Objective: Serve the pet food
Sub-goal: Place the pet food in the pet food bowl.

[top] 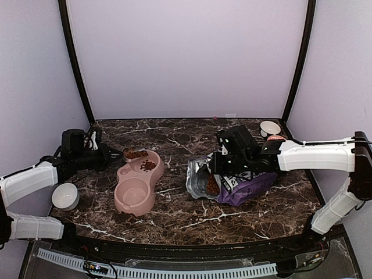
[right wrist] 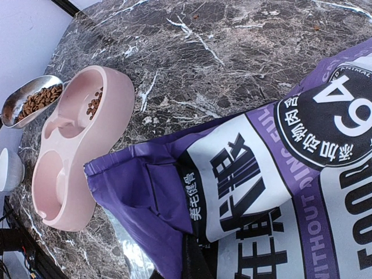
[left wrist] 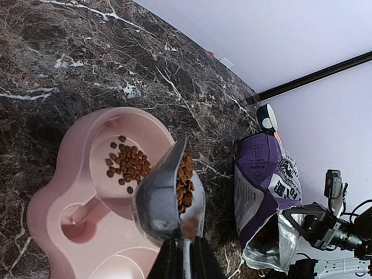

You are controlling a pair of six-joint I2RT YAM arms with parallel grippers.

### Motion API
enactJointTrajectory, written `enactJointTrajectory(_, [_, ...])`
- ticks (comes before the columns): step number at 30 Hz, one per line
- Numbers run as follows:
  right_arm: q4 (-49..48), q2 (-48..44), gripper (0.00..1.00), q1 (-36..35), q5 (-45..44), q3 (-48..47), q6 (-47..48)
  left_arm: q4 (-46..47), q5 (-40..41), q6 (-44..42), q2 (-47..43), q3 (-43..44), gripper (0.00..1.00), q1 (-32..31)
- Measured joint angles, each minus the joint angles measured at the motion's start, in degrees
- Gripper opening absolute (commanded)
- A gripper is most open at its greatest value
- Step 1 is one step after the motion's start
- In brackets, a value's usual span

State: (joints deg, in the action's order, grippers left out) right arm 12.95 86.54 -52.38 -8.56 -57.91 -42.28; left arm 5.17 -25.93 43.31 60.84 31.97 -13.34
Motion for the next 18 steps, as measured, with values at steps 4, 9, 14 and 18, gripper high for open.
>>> enactJointTrajectory(4, [-0.1,0.0,0.00,0.0,0.0,0.1,0.0,-2.1,1.3,-1.1,0.2,1.2,0.00,0.0])
enactJointTrajectory(9, [-0.1,0.0,0.00,0.0,0.0,0.1,0.0,-4.0,2.3,-2.1,0.5,1.4,0.00,0.0])
enactJointTrajectory(14, [-0.1,0.0,0.00,0.0,0.0,0.1,0.0,-5.4,3.1,-2.6,0.7,1.8,0.00,0.0])
enactJointTrajectory(18, [-0.1,0.0,0.00,0.0,0.0,0.1,0.0,-6.0,3.8,-3.1,0.7,1.9,0.00,0.0])
